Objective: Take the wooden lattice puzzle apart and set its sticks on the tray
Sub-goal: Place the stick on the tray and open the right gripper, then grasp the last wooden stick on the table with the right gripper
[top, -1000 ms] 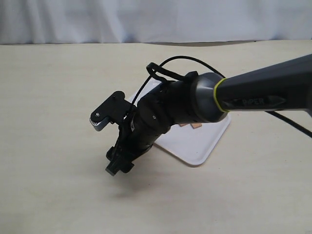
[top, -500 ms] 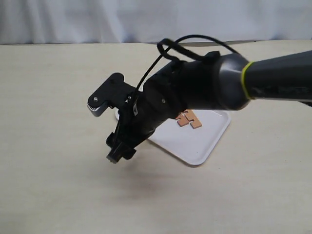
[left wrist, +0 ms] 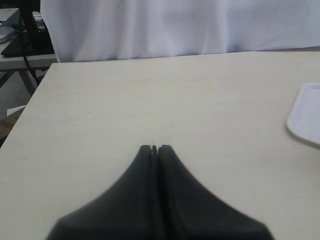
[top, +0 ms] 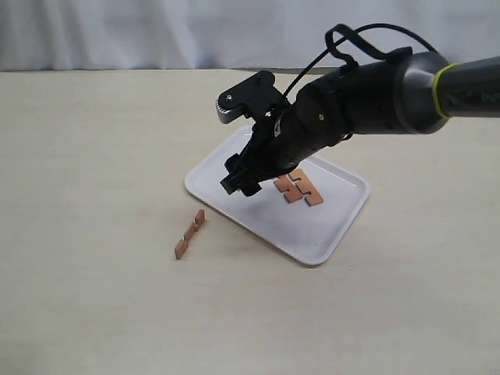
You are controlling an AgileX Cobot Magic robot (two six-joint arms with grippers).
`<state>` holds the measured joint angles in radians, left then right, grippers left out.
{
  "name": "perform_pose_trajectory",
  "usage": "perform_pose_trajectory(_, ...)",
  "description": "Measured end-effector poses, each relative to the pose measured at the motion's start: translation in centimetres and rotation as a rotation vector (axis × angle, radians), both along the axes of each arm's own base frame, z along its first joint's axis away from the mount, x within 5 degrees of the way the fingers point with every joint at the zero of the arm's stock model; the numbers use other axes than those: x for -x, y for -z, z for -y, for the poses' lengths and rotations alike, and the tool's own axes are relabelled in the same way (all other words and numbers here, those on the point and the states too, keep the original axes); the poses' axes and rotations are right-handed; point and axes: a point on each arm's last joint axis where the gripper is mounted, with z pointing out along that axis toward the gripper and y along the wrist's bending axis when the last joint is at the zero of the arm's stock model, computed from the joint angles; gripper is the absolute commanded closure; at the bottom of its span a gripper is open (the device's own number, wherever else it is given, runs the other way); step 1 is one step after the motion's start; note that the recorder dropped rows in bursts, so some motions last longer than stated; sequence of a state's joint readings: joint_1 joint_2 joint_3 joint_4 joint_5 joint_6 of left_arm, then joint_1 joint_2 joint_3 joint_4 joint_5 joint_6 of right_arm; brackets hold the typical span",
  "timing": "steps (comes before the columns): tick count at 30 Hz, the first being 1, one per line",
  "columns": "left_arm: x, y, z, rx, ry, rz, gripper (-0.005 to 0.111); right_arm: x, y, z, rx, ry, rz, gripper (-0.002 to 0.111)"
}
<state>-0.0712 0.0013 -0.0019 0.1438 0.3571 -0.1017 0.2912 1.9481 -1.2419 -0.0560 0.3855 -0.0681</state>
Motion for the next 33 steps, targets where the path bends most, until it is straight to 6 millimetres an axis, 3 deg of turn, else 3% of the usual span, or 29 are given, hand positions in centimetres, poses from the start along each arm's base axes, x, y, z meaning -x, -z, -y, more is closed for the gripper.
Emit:
perform_pose_trajectory(3, 0.0, 0.0, 0.0, 0.0, 0.0, 0.0, 0.107, -0.3, 0.9, 0.1, -0.004, 0.012, -0.005, 0.02)
perform_pose_trajectory(5, 0.0, 0.0, 0.0, 0.0, 0.0, 0.0, 0.107, -0.4, 1.0, 0.2, -0.006, 0.016, -0.002, 0.011)
perform_pose_trajectory(12, 0.0, 0.0, 0.0, 0.0, 0.0, 0.0, 0.107, -0.2, 1.0, 0.0, 0.014, -0.008, -0.016, 0.012)
perform_pose_trajectory(20, 0.0, 0.0, 0.0, 0.0, 0.0, 0.0, 0.107, 3.1, 0.9, -7.4, 0.041, -0.236, -0.032, 0.012)
perform_pose_trajectory(22, 0.0, 0.0, 0.0, 0.0, 0.0, 0.0, 0.107, 3.5, 1.0, -8.4, 0.03, -0.252, -0.021, 0.012)
perform_pose_trajectory(33, 0.0, 0.0, 0.0, 0.0, 0.0, 0.0, 0.107, 3.4, 3.0, -8.9, 0.032, -0.264, -0.046, 0.012)
